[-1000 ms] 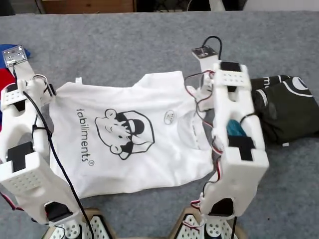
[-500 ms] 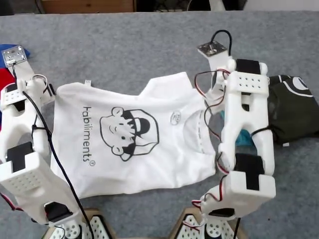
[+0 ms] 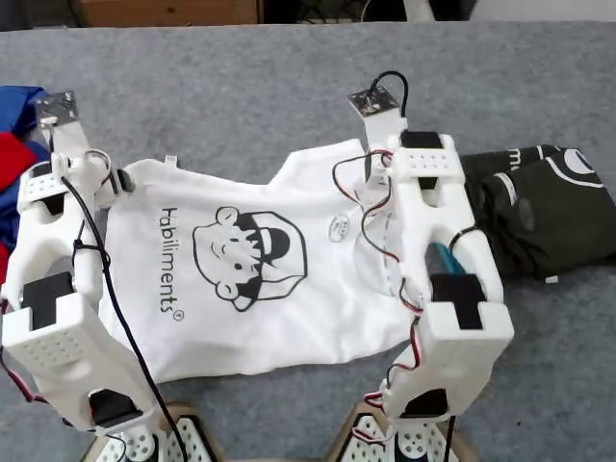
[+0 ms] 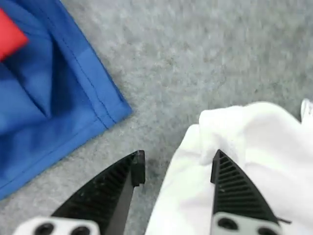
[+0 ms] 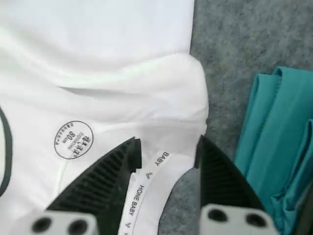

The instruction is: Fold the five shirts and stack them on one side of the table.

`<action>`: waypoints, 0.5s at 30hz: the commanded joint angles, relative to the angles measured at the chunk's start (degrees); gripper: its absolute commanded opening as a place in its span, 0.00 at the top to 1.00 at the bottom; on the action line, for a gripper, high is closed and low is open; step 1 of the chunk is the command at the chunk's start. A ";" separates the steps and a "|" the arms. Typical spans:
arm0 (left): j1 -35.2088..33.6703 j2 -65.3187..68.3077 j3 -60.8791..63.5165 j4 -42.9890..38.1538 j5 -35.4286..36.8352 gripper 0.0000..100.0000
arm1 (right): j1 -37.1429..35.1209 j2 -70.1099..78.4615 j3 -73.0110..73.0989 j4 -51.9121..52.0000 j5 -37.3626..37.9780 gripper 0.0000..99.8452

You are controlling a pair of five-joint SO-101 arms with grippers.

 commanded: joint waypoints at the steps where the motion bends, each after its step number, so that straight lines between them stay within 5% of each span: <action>1: 1.89 -3.60 1.10 3.52 -1.58 0.80 | 0.44 0.75 -2.33 0.62 -0.35 0.96; 6: 2.15 -6.51 3.91 6.24 -2.73 0.95 | 2.90 -1.19 -1.89 3.78 -0.26 0.99; 15: 2.42 -15.38 14.37 6.24 -5.89 0.96 | 3.52 -8.04 3.56 6.77 3.16 0.99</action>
